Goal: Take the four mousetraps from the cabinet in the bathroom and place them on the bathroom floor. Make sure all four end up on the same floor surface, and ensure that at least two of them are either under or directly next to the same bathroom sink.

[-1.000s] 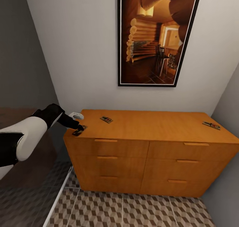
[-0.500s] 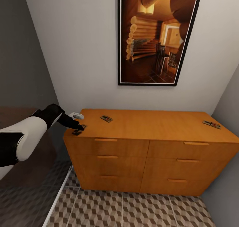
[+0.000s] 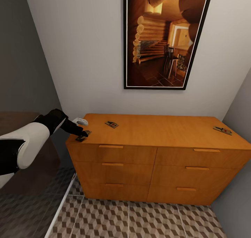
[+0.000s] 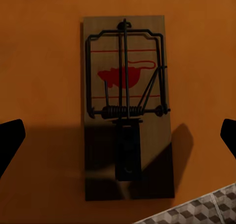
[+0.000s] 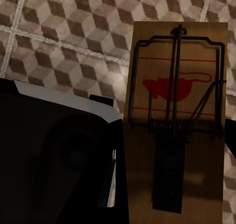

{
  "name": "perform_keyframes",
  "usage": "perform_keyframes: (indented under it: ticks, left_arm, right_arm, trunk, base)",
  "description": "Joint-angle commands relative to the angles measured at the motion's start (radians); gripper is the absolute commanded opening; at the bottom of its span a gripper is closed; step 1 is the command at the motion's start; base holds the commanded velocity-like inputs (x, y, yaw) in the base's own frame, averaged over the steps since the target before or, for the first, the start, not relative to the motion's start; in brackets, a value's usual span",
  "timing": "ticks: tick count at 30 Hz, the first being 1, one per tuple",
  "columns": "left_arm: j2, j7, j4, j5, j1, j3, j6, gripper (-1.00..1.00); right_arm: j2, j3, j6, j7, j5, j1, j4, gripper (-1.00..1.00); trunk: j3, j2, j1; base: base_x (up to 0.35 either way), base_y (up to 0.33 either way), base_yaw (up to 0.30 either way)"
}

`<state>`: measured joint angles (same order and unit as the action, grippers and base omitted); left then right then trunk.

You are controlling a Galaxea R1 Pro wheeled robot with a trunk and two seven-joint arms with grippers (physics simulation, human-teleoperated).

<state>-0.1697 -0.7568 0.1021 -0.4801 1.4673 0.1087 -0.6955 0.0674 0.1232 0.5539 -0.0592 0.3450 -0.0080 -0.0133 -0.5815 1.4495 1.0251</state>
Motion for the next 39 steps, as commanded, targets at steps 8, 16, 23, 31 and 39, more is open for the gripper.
perform_keyframes:
  ticks: [8,16,23,31,39]
  left_arm:
    - [-0.001,-0.006,0.003,0.002,-0.001,0.008,-0.005,1.00]
    - [-0.001,-0.006,0.004,0.003,-0.001,0.008,-0.005,1.00]
    - [-0.001,-0.006,0.002,0.003,-0.004,0.008,-0.006,1.00]
    - [-0.001,-0.005,0.002,0.002,-0.017,0.008,-0.005,1.00]
    - [-0.001,-0.006,0.002,0.002,-0.019,0.008,-0.005,1.00]
  right_arm:
    - [0.000,0.008,0.003,-0.004,0.011,-0.001,0.001,-1.00]
    - [0.000,0.007,0.003,-0.004,0.010,-0.001,0.001,-1.00]
    - [0.000,0.008,0.003,-0.004,0.010,-0.001,0.001,-1.00]
    - [0.000,0.008,0.003,-0.004,0.010,-0.001,0.001,-1.00]
    - [0.000,0.008,0.003,-0.004,0.010,-0.001,0.001,-1.00]
  trunk:
    - [-0.001,0.001,0.000]
    - [-0.007,0.001,0.000]
    - [-0.009,0.001,0.000]
    - [-0.009,0.001,0.000]
    - [-0.009,0.001,0.000]
  base:
    - [0.000,0.000,0.000]
    - [0.000,0.000,0.000]
    - [0.000,0.000,0.000]
    - [0.000,0.000,0.000]
    - [0.000,0.000,0.000]
